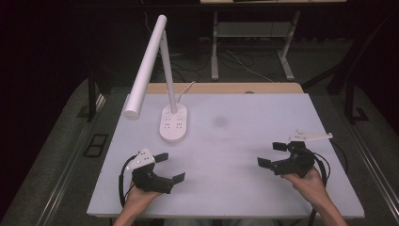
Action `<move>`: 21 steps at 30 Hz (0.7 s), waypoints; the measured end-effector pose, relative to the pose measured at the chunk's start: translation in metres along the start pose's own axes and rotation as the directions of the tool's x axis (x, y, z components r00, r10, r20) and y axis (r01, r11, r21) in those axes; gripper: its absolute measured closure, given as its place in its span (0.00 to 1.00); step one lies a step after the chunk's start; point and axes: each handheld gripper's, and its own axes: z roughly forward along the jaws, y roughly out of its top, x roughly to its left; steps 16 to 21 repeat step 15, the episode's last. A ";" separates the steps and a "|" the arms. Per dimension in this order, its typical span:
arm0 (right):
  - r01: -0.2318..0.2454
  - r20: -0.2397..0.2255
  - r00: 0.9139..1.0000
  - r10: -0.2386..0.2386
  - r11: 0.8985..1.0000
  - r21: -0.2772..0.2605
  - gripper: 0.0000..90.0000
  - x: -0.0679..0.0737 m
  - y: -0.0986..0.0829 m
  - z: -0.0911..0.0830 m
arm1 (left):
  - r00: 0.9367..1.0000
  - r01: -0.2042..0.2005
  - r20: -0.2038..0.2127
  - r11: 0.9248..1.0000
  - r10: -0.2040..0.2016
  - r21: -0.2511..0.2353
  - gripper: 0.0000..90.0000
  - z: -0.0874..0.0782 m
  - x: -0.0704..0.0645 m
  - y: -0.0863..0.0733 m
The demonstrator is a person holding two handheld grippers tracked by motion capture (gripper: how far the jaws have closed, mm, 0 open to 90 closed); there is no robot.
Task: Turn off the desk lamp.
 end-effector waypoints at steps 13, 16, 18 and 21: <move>-0.019 0.046 0.999 0.020 1.000 -0.025 0.01 0.005 -0.049 -0.010 | 1.000 -0.001 -0.003 1.000 0.001 0.005 0.00 0.000 0.000 0.000; -0.015 0.051 0.999 0.016 1.000 -0.025 0.01 0.006 -0.053 -0.010 | 1.000 -0.002 0.000 1.000 0.002 0.006 0.00 0.001 0.000 0.000; -0.015 0.051 0.999 0.016 1.000 -0.025 0.01 0.006 -0.053 -0.010 | 1.000 -0.002 0.000 1.000 0.002 0.006 0.00 0.001 0.000 0.000; -0.015 0.051 0.999 0.016 1.000 -0.025 0.01 0.006 -0.053 -0.010 | 1.000 -0.002 0.000 1.000 0.002 0.006 0.00 0.001 0.000 0.000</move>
